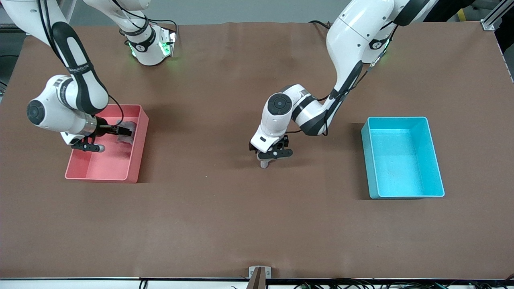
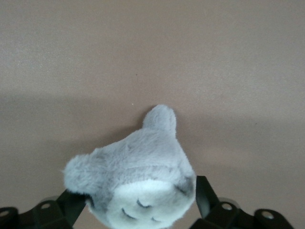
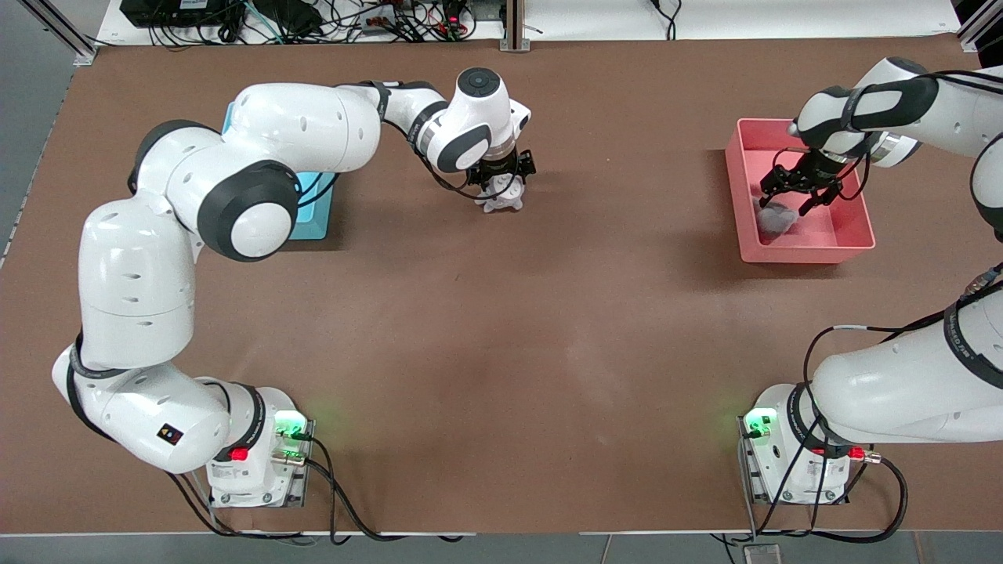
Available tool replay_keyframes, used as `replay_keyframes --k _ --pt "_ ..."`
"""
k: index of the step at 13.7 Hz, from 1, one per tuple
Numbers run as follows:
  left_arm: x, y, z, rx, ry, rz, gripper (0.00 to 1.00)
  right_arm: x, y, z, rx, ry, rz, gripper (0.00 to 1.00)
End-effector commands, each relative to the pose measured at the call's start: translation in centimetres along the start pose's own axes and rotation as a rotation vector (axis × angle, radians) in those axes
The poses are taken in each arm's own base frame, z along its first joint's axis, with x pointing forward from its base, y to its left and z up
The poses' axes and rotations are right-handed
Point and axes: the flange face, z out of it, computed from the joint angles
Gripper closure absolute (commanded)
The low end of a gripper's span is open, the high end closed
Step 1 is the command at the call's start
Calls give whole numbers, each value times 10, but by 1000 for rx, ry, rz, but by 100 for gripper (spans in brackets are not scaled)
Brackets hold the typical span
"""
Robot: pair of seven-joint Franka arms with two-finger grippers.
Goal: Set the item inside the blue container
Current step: 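Carry the plush to the blue box while the right gripper grasps another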
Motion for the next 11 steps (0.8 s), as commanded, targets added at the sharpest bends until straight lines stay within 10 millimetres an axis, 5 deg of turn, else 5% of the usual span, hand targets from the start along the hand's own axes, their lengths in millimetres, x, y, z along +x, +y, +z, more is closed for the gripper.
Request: replay_keyframes --k 1,8,11 --pt "3 2 3 5 21 -8 18 -4 1 8 25 -1 7 0" --pt "8 -1 1 2 24 -68 81 -15 1 22 47 -30 31 0" --pt "15 -4 -12 -2 35 -108 90 -16 2 27 47 -40 33 0"
